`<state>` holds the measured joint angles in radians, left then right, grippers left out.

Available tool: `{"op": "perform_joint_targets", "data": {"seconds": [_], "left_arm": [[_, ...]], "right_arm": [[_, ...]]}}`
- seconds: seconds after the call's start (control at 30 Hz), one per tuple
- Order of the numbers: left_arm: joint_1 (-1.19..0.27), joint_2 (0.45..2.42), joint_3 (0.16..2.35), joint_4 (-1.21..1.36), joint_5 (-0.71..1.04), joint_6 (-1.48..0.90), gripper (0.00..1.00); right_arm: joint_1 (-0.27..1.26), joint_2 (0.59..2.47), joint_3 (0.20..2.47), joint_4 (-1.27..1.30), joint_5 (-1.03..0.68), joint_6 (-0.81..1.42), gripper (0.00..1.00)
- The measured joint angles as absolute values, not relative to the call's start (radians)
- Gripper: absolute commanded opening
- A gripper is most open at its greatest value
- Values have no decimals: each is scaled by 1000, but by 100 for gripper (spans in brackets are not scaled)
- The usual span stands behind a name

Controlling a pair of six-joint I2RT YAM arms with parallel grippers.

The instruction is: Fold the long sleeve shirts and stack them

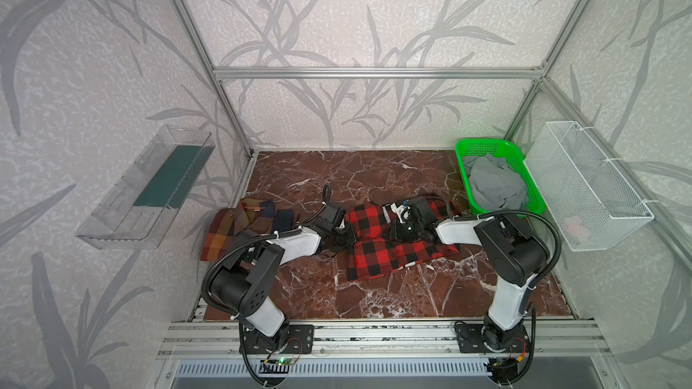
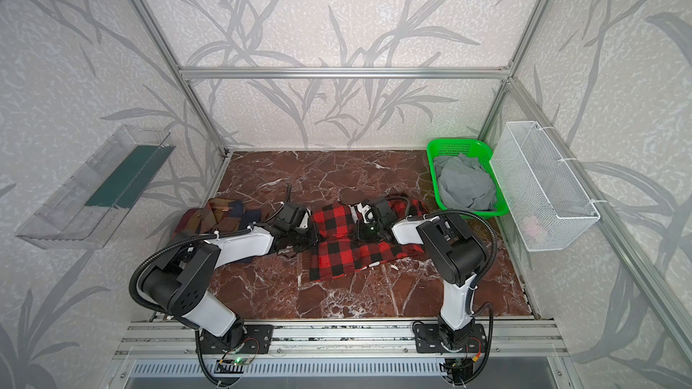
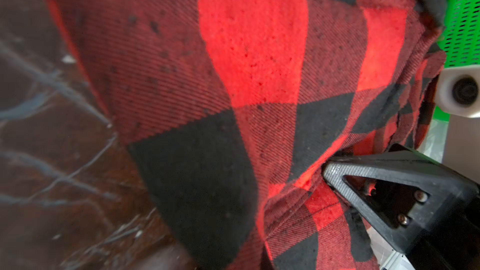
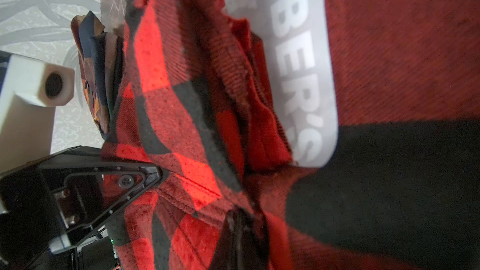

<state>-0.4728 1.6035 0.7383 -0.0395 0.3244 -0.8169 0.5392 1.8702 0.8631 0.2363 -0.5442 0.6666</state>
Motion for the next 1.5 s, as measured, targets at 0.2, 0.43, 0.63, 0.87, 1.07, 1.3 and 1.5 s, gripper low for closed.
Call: {"op": "perform_joint_targets", "data": {"seconds": [0.2,0.43,0.63,0.87,1.07,1.3,1.5], "left_arm": [[-444,1574,820,-268,257,-786,0],[-424,1526,963,-609,91,-725,0],[-423,1492,1086,-850,-66,-649,0],[-425,1498,1211,-1053,-231,-560,0],[-434,1562,1291,-1161,-354,-510,0],[-467,1644,1349,-1257,-469,-496,0],[-490,1721,1469,-1358,-566,-508,0]], "right_arm": [[543,1794,832,186,-540,681,0],[521,1630,831,92,-526,675,0],[417,1524,794,51,-524,661,0],[315,1464,726,-15,-511,623,0],[305,1442,685,-25,-509,611,0],[305,1439,621,15,-525,615,0],[310,1443,569,86,-559,651,0]]}}
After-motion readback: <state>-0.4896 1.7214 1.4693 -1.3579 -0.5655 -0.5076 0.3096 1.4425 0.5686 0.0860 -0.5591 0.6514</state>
